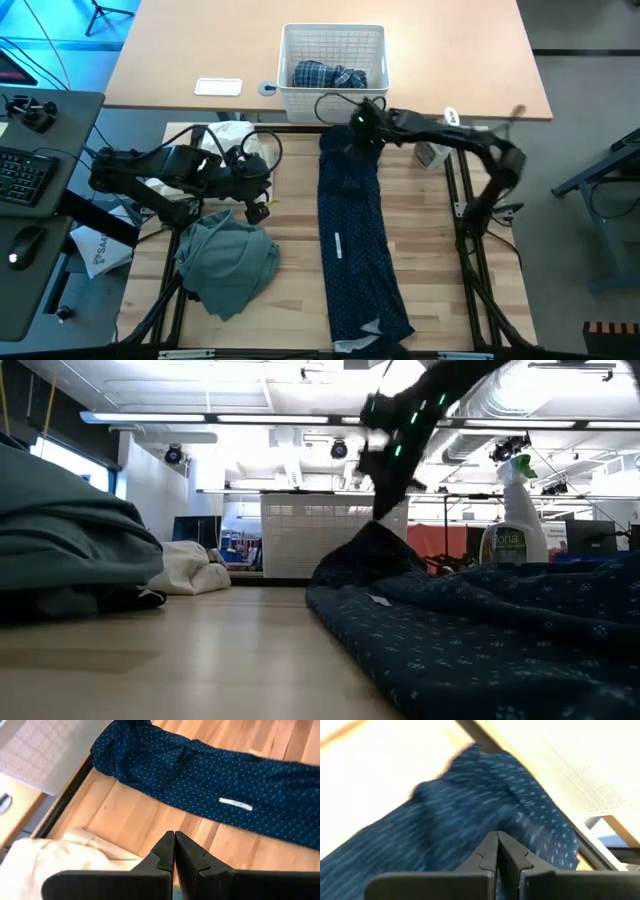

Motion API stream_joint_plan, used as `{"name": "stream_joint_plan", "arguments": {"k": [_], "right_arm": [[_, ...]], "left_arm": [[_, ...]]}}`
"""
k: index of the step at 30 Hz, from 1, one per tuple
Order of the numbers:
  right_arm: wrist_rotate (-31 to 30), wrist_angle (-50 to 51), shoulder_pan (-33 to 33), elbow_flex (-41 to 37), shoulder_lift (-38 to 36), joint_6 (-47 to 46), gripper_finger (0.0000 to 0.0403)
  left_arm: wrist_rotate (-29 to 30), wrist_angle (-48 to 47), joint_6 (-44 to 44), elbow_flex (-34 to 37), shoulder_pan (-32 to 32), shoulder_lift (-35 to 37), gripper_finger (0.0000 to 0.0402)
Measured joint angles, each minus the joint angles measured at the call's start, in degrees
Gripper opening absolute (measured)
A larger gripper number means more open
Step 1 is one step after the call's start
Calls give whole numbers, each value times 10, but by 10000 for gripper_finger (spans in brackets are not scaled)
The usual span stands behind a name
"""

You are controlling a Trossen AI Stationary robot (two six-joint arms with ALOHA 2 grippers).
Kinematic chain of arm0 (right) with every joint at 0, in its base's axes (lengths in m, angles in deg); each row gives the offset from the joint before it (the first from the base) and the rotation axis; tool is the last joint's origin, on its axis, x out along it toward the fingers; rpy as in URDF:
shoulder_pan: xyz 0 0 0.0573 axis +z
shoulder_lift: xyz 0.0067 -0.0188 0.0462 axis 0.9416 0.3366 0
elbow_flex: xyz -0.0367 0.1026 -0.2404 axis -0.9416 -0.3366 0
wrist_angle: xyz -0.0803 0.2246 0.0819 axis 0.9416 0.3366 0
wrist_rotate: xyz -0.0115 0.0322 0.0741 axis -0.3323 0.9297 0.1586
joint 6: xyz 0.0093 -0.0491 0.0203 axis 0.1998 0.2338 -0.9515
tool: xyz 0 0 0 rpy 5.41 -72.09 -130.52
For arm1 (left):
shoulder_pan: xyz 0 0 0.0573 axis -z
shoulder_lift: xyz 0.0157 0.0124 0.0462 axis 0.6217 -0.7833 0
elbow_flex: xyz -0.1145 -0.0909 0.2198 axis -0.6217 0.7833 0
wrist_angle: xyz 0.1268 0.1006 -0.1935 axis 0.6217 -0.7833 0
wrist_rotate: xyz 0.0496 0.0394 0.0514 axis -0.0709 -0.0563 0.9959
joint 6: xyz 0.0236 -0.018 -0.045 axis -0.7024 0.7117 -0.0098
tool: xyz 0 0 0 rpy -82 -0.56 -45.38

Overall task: Fold Laundry from Bin
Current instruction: Fold the dark blue polo

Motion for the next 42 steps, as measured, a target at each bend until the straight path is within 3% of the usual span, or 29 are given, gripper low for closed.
{"name": "stream_joint_plan", "arguments": {"k": [6, 12, 16, 19, 25, 29, 35, 42], "right_arm": [[21, 33, 108, -120, -155, -38, 0], [166, 7, 275, -247, -271, -125, 7], [249, -60, 418, -297, -290, -161, 54], [265, -137, 527, -320, -283, -150, 112], [141, -301, 698, -341, -240, -87, 247], [48, -397, 768, -340, -167, -64, 303], [-42, -554, 816, -339, -36, -63, 308], [-62, -558, 815, -271, 93, -28, 292]], "left_arm": [[0, 12, -65, 0, -19, 0, 0], [-12, 66, -114, 0, -25, 0, 0], [-32, 125, -121, -1, -24, -5, 0], [-37, 149, -104, -1, -10, -21, 0], [-50, 155, -2, -1, 30, -66, 0], [-56, 160, 75, -1, 69, -90, 0], [-55, 188, 159, 0, 105, -105, 0], [-54, 187, 181, 0, 118, -105, 0]]}}
